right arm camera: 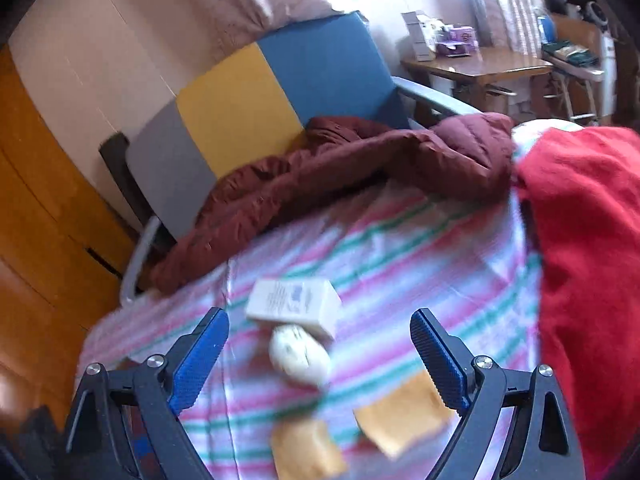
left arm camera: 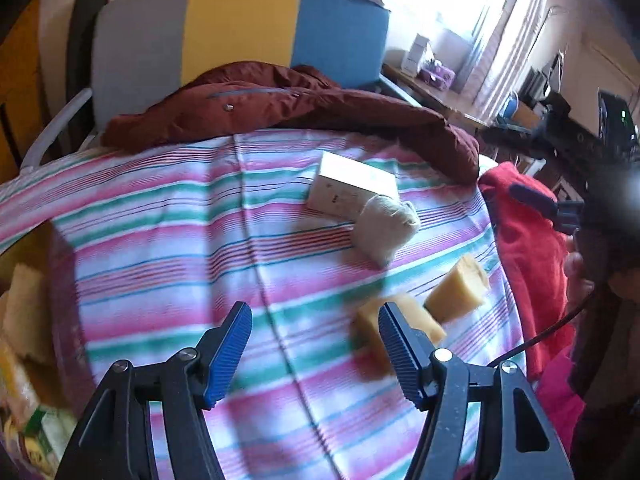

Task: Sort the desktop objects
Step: 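Move both grippers back over the white box and sock ball, then grasp the white sock ball with the left gripper while the right gripper grasps the white box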

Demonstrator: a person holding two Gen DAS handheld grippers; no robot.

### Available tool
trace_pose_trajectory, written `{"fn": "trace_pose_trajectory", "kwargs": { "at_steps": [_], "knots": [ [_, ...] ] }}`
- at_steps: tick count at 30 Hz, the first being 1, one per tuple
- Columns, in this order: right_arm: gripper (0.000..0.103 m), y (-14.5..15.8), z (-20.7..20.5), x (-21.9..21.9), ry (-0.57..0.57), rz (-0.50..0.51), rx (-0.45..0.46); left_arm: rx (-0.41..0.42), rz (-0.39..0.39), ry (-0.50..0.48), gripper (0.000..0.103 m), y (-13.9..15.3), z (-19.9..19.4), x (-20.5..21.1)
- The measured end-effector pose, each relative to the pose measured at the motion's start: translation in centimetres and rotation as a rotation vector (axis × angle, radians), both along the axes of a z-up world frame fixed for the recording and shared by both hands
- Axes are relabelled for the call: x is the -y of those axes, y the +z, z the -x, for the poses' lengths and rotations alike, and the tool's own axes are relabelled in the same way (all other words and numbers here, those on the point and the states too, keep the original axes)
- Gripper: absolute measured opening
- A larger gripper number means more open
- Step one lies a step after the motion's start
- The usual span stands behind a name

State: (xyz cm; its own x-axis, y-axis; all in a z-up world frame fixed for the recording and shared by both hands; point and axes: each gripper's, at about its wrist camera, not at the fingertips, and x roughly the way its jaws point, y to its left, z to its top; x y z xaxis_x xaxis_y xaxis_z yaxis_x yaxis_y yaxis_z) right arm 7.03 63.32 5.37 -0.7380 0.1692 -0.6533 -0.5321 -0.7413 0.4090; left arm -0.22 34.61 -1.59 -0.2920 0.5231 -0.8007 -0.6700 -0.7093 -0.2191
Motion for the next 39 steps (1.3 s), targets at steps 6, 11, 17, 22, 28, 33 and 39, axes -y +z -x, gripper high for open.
{"fn": "trace_pose_trajectory", "kwargs": {
  "at_steps": [6,11,17,22,28,33,39],
  "knots": [
    [0.093,-2.8,-0.4,-2.3,-0.026,0.107,-0.083,0.009,-0.006,-0.066,0.067,-1.0,0.9,-5.1],
    [0.093,-4.4,-0.4,-3.7,-0.038,0.156,-0.048,-0.006,0.002,-0.104,0.075,-1.8,1.5,-8.9],
    [0.093,-4.2,0.1,-3.3,-0.009,0.115,-0.027,0.018,0.040,-0.122,0.076,-4.1,2.5,-12.6],
    [0.093,-4.8,0.2,-3.6,-0.003,0.147,-0.013,0.093,0.060,-0.098,0.067,-6.4,4.1,-14.0],
    [0.093,-5.6,1.1,-3.4,0.024,0.136,0.032,0.075,0.039,-0.078,0.048,-6.8,4.4,-11.7],
    [0.093,-6.8,3.3,-1.9,0.114,0.097,0.106,0.074,0.010,-0.021,0.048,-6.1,4.8,-8.2],
    [0.093,-8.1,5.2,0.8,0.241,0.018,0.204,0.088,0.019,0.028,0.048,-6.0,4.9,-4.0]
  ]
}}
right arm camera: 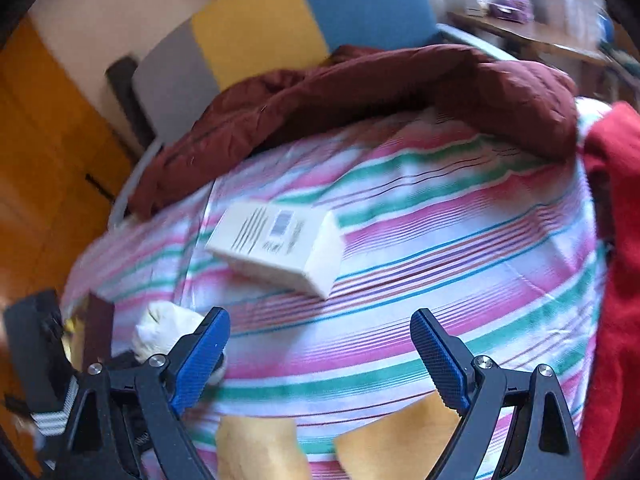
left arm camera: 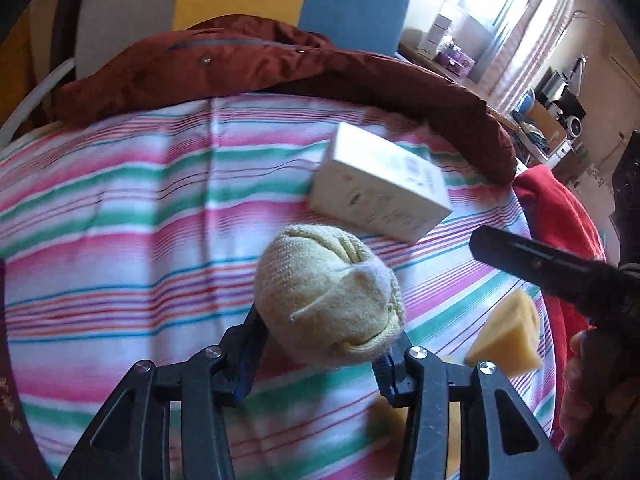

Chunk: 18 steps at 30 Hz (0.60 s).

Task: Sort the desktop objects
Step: 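Grasp the white sock ball with the left gripper while the right gripper grasps the white box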

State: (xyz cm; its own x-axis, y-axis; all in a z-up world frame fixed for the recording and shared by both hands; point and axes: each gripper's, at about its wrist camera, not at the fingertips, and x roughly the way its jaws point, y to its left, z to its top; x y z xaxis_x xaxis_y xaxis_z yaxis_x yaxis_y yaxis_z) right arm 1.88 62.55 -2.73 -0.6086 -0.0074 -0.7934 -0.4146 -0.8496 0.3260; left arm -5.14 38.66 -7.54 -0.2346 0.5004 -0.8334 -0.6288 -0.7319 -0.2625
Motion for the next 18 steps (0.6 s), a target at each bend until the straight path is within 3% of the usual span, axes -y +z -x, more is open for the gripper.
{"fn": "trace_pose_trajectory", "kwargs": {
  "at_steps": [8,13,18],
  "knots": [
    [0.102,1.5,4.4,1.8,0.266,-0.270,0.059,-0.017,0.027,0.000,0.048,-0.5,0.3,0.4],
    [0.103,0.8,8.5,2.3,0.444,-0.365,0.150,-0.035,0.046,0.003,0.049,-0.5,0.4,0.0],
    [0.102,-0.7,11.1,2.4,0.495,-0.358,0.191,-0.053,0.062,-0.002,0.049,-0.7,0.4,-0.2]
  ]
}}
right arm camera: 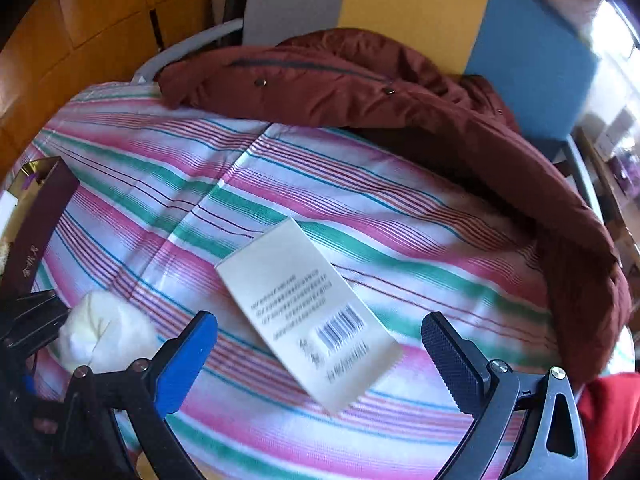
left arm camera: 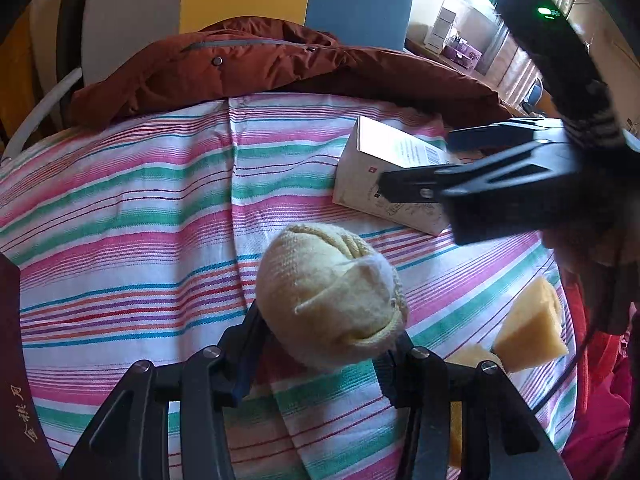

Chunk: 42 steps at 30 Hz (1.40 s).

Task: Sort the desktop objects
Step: 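Grasp the white sock ball with the left gripper while the right gripper grasps the white box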

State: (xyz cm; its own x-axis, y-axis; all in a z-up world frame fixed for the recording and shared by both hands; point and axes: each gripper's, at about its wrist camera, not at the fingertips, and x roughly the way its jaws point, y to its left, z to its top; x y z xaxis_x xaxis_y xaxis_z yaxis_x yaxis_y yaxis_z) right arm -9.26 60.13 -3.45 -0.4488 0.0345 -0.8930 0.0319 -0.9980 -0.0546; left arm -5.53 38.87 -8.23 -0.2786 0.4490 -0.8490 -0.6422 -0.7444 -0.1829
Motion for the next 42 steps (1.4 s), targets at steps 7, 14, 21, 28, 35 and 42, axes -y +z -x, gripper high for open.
{"fn": "trace_pose_trajectory", "kwargs": {
  "at_steps": [7,14,21,28,35,42],
  "knots": [
    [0.058,-1.7,0.2,0.9,-0.008,0.030,0.021,-0.020,0.012,-0.002,0.049,-0.1,-0.1,-0.1],
    [0.050,-2.6,-1.3,1.2,-0.063,0.070,0.012,-0.051,0.034,0.008,0.049,-0.3,-0.5,-0.4],
    [0.050,-2.3,-1.9,2.2,-0.079,0.067,0.047,-0.054,0.054,0.034,0.046,-0.2,-1.0,0.0],
    [0.050,-2.1,-2.4,4.6,-0.057,0.070,0.084,-0.009,0.066,0.087,0.045,0.1,-1.4,1.9],
    [0.050,-2.6,-2.8,8.6,-0.029,0.109,0.109,0.022,0.108,0.164,0.045,0.3,-2.3,5.3],
    [0.050,-2.4,-4.5,11.8,-0.016,0.136,0.122,0.052,0.115,0.200,0.045,0.4,-4.1,9.3]
  ]
}}
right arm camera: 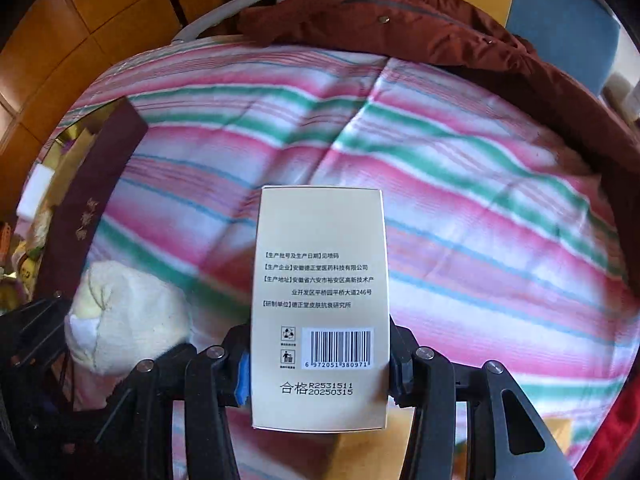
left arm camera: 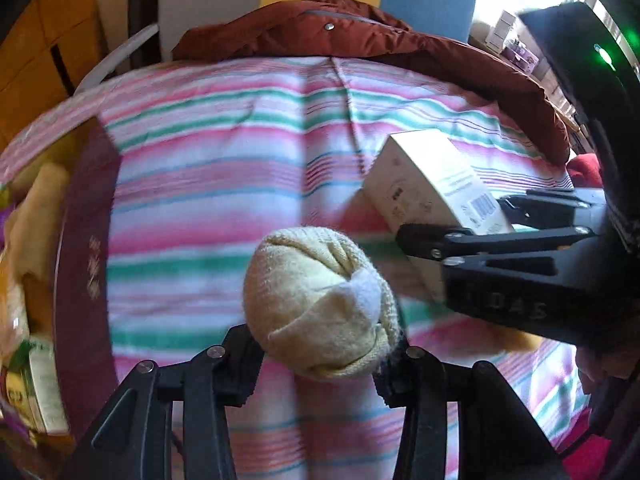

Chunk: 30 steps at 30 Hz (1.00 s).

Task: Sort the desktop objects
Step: 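Grasp the white sock ball with the left gripper while the right gripper grasps the white box, then carry the sock ball and white box over the gold tray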

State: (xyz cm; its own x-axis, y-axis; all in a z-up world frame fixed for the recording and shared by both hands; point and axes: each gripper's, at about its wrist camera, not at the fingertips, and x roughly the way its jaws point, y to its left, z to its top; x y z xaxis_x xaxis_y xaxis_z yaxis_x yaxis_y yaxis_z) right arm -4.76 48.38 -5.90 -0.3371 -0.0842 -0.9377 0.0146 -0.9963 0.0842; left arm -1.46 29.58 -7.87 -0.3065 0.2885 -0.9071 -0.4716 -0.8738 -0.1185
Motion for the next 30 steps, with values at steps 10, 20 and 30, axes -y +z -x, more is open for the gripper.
{"fn": "trace_pose_trajectory", "kwargs": {
  "at_steps": [10,20,30],
  "knots": [
    [0.051,0.1,-4.1,3.4,0.007,0.038,-0.003,-0.012,-0.029,-0.050,0.046,-0.2,-1.3,3.3],
    [0.081,1.0,-4.9,2.6,-0.013,0.100,-0.113,-0.019,-0.081,-0.069,0.057,-0.1,-1.6,3.0],
    [0.069,1.3,-4.7,1.5,-0.011,0.069,-0.120,-0.052,-0.074,-0.033,0.056,-0.3,-1.4,2.1]
  ]
}}
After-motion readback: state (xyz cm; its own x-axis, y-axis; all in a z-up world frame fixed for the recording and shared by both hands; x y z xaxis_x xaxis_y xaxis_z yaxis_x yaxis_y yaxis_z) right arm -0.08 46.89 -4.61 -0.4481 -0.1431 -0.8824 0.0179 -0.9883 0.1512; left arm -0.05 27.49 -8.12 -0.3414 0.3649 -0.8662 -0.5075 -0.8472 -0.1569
